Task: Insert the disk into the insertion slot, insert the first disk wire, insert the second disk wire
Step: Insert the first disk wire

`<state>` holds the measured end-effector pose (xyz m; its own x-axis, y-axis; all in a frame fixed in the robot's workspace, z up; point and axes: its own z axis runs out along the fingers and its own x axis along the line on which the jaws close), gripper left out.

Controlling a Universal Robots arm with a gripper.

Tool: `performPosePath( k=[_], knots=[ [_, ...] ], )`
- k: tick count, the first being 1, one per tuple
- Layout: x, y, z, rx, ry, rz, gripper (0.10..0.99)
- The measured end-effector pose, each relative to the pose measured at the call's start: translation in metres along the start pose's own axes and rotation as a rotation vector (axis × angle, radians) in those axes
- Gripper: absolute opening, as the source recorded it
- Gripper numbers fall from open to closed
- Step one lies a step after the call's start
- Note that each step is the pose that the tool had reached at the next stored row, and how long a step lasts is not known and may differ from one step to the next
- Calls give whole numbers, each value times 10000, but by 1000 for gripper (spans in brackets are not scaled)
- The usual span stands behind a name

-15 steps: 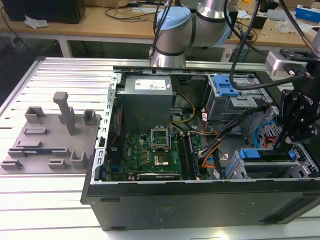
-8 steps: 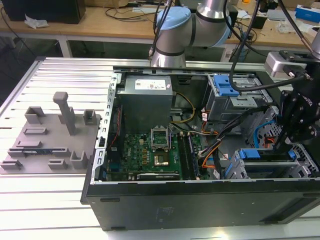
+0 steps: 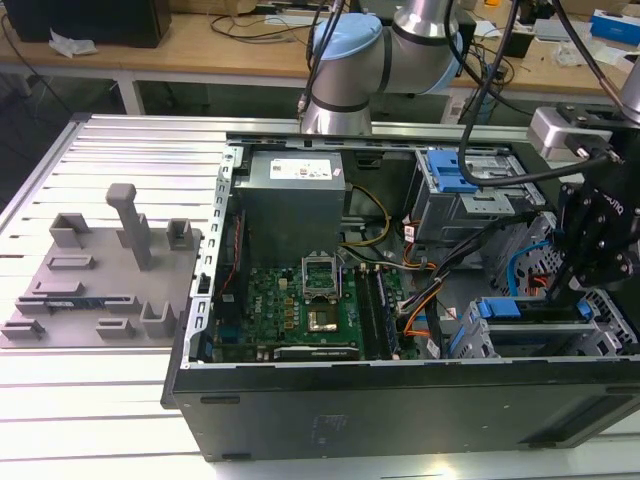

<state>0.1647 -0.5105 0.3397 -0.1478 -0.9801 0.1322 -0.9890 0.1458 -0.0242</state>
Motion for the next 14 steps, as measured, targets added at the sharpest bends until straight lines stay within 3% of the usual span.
performPosePath(
  k=[5,12,14],
  knots=[
    [1,0,10,18,-8,-146,165],
    [68,-6,43,26,-21,-198,165],
    [68,-2,46,23,-30,-200,235]
  ],
)
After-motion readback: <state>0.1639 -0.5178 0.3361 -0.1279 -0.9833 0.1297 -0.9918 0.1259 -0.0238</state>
